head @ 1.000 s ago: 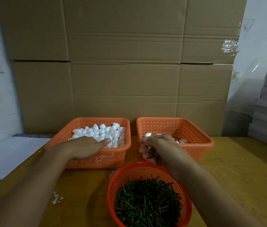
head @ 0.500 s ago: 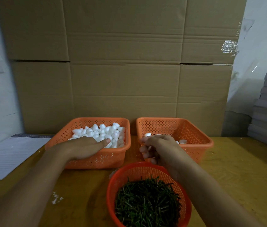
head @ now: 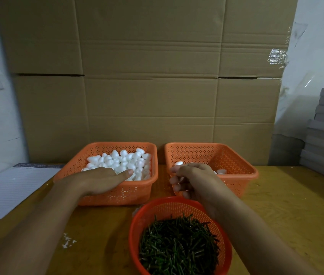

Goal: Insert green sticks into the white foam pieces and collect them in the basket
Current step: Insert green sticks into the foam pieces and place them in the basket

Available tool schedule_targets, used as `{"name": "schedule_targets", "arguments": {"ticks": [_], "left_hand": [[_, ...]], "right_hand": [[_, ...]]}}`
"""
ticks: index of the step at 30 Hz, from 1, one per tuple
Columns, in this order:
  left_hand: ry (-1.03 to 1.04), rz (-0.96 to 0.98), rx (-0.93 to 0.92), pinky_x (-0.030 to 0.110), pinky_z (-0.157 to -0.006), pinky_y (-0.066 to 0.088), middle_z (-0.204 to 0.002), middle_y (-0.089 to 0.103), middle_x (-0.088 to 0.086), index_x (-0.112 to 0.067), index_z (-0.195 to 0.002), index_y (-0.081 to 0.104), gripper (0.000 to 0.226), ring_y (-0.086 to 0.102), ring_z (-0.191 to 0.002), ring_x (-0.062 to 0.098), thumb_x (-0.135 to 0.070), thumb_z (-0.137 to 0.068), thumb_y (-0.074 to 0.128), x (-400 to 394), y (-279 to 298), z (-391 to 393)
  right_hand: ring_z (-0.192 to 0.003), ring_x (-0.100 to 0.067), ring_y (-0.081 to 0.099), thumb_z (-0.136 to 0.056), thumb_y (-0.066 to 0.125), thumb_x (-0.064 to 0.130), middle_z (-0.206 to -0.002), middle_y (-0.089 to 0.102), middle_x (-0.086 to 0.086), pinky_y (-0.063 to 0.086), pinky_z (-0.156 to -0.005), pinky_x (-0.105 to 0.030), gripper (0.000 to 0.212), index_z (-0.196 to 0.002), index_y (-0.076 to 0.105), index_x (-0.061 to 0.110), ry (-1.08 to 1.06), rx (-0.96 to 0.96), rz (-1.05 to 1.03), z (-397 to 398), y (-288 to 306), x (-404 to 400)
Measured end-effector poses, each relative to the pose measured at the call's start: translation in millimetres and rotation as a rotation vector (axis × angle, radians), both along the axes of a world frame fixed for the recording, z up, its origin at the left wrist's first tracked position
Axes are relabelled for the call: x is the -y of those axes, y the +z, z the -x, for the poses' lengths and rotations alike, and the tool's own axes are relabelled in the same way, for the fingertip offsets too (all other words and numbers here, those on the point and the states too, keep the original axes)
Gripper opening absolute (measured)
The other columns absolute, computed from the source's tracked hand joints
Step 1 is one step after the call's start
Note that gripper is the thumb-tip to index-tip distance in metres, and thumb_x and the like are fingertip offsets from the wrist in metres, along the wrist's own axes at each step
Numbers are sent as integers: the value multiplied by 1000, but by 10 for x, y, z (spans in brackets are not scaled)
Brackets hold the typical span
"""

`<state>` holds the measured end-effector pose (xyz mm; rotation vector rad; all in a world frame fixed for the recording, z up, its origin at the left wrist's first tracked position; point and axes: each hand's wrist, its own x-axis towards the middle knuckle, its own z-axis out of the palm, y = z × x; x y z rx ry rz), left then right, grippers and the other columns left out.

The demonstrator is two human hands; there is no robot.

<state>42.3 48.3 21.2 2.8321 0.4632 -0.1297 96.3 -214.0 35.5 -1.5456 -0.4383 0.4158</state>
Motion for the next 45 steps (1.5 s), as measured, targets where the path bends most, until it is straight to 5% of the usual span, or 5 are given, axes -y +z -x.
{"name": "schedule_targets", "arguments": {"ticks": [20,29,34,37,45], "left_hand": [[63,18,9,54,-122,13,-166,21,7,-36,-150,42,79,14,-153,26,-81,-89,20,3,26,12],[-2,49,70,52,-124,8,-168,11,2,-36,-142,54,63,-4,-155,23,-68,-98,23,23,57,16],[8,98,155,36,-94,43,-100,68,-7,-26,-83,71,59,59,-108,13,-69,-96,33,-12,62,26],[-10,103,242,32,-64,36,-54,37,-8,-20,-55,38,60,38,-52,7,-63,-96,46,-76,50,15],[-110,92,373,34,-76,49,-77,69,-1,-12,-77,72,41,62,-76,12,-50,-92,64,-188,55,28]], "right_hand": [[-59,-9,62,-94,51,6,-69,71,-1,44,-49,-22,20,-105,68,7,1,4,3,1,10,5],[-59,-9,63,-94,51,7,-70,72,-2,44,-48,-21,20,-105,68,9,5,0,10,-7,11,-3],[-58,-10,63,-93,51,6,-70,73,-2,44,-47,-21,20,-104,67,9,2,3,-2,-13,3,5],[-58,-10,63,-93,50,6,-71,73,-3,44,-48,-21,20,-104,67,9,3,0,-1,-16,3,6],[-58,-10,62,-94,51,6,-69,72,-2,44,-49,-22,19,-103,67,9,-1,-2,2,-8,3,-4]]}}
